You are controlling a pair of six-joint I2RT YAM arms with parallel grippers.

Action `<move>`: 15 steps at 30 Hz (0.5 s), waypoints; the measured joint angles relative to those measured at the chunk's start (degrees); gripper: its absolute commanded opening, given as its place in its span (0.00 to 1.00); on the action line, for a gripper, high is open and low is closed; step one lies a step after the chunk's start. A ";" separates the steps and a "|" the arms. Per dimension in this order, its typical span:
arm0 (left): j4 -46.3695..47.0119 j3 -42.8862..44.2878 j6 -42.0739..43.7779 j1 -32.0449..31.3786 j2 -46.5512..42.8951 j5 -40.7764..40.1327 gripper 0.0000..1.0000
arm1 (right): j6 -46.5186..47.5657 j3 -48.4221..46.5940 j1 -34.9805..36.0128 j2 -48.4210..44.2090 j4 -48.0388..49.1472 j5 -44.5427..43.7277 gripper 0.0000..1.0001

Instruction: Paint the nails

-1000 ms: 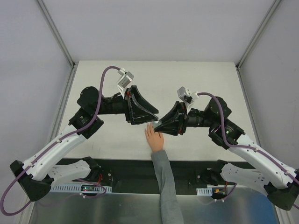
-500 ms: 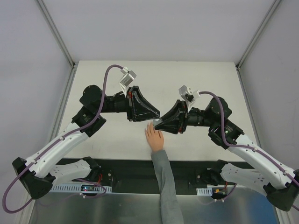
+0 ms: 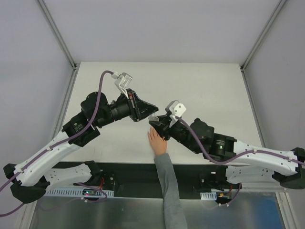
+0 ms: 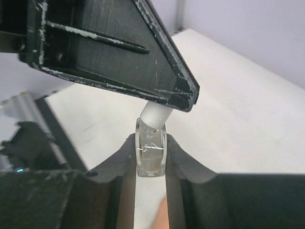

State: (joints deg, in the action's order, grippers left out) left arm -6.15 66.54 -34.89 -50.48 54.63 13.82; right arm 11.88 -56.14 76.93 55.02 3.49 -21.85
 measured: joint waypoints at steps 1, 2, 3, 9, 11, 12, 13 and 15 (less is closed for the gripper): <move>-1.07 0.28 -0.02 -0.22 -0.13 -2.54 0.00 | 1.66 -0.96 0.94 1.55 0.22 -3.26 0.00; -1.77 0.48 -0.31 -0.20 -0.02 -4.11 0.00 | 2.80 -1.33 1.09 2.58 0.57 -5.01 0.01; -2.19 0.50 -0.44 -0.22 0.09 -5.75 0.00 | 4.07 -1.40 1.18 3.43 0.76 -6.51 0.00; -3.56 0.04 -2.12 -0.61 0.02 -9.97 0.00 | 7.28 -1.01 0.55 3.56 -0.31 -7.04 0.00; -3.02 -0.59 -2.36 -0.94 -0.87 -10.71 0.00 | 7.04 -1.01 -0.63 3.15 -0.35 -4.39 0.00; -2.29 -1.11 -2.45 -0.96 -1.38 -11.10 0.00 | 6.73 -1.01 -1.44 2.95 -0.33 -2.91 0.00; -1.36 -1.97 -2.64 -0.94 -2.01 -11.37 0.00 | 6.32 -1.01 -2.25 2.84 -0.37 -1.44 0.00; -0.02 -3.32 -2.80 -0.94 -2.82 -11.56 0.00 | 5.44 -1.01 -3.45 2.80 -0.87 0.72 0.00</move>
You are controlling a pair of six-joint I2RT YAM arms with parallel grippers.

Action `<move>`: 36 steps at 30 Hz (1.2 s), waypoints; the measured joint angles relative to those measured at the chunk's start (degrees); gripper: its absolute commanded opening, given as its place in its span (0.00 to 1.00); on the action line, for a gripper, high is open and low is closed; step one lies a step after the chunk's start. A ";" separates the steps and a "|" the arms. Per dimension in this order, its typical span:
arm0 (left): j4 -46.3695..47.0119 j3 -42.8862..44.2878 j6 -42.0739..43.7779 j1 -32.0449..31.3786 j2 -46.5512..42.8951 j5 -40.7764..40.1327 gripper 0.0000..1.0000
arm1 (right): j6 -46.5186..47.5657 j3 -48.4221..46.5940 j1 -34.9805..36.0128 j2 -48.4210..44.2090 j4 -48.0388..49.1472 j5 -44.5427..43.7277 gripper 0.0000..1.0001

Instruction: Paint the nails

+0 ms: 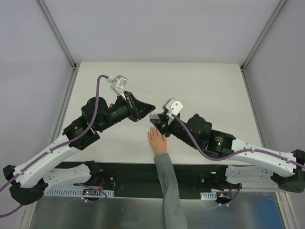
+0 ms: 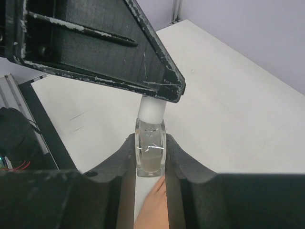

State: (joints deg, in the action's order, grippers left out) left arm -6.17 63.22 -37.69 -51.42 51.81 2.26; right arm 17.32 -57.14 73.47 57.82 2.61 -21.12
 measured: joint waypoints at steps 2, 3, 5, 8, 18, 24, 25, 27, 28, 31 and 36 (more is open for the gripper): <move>1.16 -1.55 0.02 0.02 -0.83 -0.11 0.00 | -0.90 -0.02 -0.76 0.00 -0.81 1.79 0.00; 1.40 -2.05 0.11 0.02 -1.07 -0.22 0.00 | -1.70 -0.09 -1.18 0.00 -1.51 2.75 0.01; 1.73 -2.54 0.83 0.02 -1.25 0.13 0.09 | -2.80 -0.50 -1.60 0.04 -2.84 3.98 0.01; 2.54 -2.56 2.38 0.02 -1.31 0.68 0.40 | -3.91 -1.86 -2.08 0.52 -4.20 5.14 0.00; 2.43 -2.56 7.72 0.09 -5.03 4.22 0.77 | -5.14 -3.08 -3.41 1.14 -4.46 7.48 0.00; -2.99 1.53 8.85 0.22 -5.22 6.27 0.67 | -5.14 -3.19 -5.55 0.85 -5.09 13.44 0.01; -4.74 3.48 8.92 0.57 -4.13 6.86 0.65 | -5.11 -3.34 -5.86 0.79 -5.60 14.58 0.00; -7.85 6.95 8.92 1.49 -1.77 8.81 0.62 | -4.94 -3.74 -6.40 0.68 -6.45 16.15 0.01; -9.57 8.68 8.96 2.12 -0.52 9.92 0.59 | -4.83 -3.91 -6.56 0.63 -6.64 16.90 0.00; -13.68 11.89 9.22 3.23 2.93 12.35 0.59 | -4.61 -4.37 -7.02 0.52 -7.19 19.08 0.00; -19.08 12.17 9.57 3.56 4.81 13.90 0.47 | -4.42 -4.57 -7.93 0.42 -7.72 21.90 0.00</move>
State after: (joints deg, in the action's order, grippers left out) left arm -25.26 75.40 -28.12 -47.86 56.62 16.16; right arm 12.91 -61.71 65.54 58.24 -5.10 0.78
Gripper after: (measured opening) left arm 0.545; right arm 0.268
